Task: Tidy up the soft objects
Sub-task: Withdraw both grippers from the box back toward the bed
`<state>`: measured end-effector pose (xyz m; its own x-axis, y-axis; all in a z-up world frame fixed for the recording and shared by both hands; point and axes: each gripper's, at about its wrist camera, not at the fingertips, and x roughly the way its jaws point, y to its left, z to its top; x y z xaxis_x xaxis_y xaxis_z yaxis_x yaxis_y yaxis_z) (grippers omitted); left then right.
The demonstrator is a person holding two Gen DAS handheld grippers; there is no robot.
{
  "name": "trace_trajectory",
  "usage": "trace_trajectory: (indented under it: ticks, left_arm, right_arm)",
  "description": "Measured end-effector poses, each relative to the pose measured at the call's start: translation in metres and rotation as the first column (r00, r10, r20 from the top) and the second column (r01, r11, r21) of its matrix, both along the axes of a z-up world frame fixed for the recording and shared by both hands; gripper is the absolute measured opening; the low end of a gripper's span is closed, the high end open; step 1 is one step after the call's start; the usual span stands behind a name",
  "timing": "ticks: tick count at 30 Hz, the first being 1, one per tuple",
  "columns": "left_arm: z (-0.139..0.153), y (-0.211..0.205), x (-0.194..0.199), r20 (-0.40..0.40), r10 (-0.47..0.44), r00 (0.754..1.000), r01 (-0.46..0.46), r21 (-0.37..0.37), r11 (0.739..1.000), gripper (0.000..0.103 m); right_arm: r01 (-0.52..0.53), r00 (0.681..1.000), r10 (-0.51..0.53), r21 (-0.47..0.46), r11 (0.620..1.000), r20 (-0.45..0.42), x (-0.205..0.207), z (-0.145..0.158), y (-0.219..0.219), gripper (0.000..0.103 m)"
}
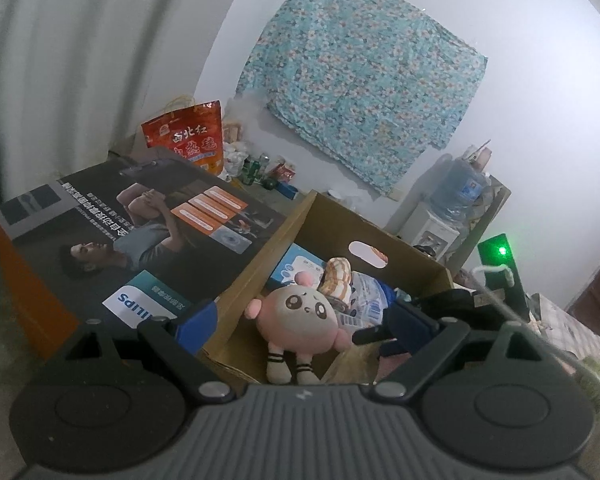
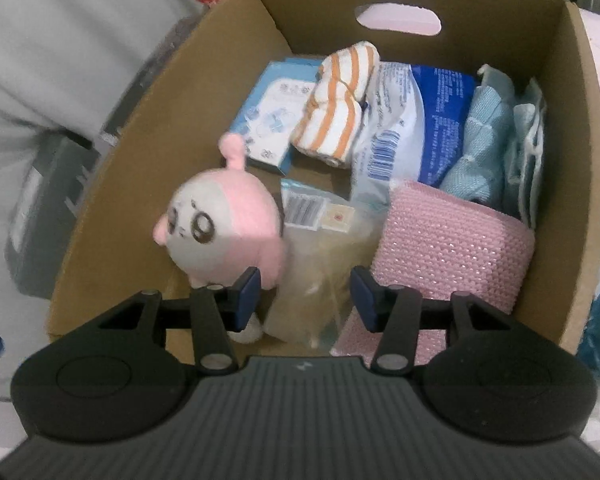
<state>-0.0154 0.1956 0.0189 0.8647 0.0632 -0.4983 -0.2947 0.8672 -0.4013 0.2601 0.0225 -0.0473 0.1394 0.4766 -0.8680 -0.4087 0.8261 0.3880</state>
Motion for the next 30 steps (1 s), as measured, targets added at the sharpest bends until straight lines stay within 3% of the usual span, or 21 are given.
trace_trajectory:
  ticks: [5, 11, 19, 23, 26, 30]
  left_arm:
    - [0.005, 0.001, -0.008, 0.010, 0.011, 1.000, -0.011, 0.018, 1.000, 0.093]
    - [0.016, -0.009, -0.016, 0.042, -0.004, 0.999, 0.002, 0.039, 0.999, 0.094]
    - [0.030, -0.058, -0.016, 0.062, -0.157, 0.986, 0.150, 0.094, 0.984, 0.096]
    - [0.027, -0.100, -0.006, 0.025, -0.301, 0.953, 0.297, 0.100, 0.950, 0.096]
    - [0.024, -0.142, 0.004, -0.017, -0.408, 0.913, 0.407, 0.119, 0.905, 0.096]
    - [0.019, -0.198, 0.010, -0.053, -0.514, 0.856, 0.516, 0.144, 0.845, 0.096]
  right_arm:
    - [-0.002, 1.000, -0.002, 0.134, 0.991, 0.031, -0.006, 0.018, -0.017, 0.066]
    - [0.015, 0.995, -0.045, 0.320, 0.947, 0.087, -0.025, 0.059, -0.067, 0.073]
    - [0.075, 0.964, -0.196, 0.523, 0.849, 0.181, -0.086, 0.112, -0.182, 0.079]
    - [0.172, 0.920, -0.335, 0.559, 0.811, 0.202, -0.137, 0.114, -0.246, 0.082]
    - [0.264, 0.885, -0.425, 0.550, 0.792, 0.188, -0.170, 0.099, -0.284, 0.083]
    - [0.400, 0.827, -0.547, 0.552, 0.732, 0.126, -0.199, 0.078, -0.335, 0.083]
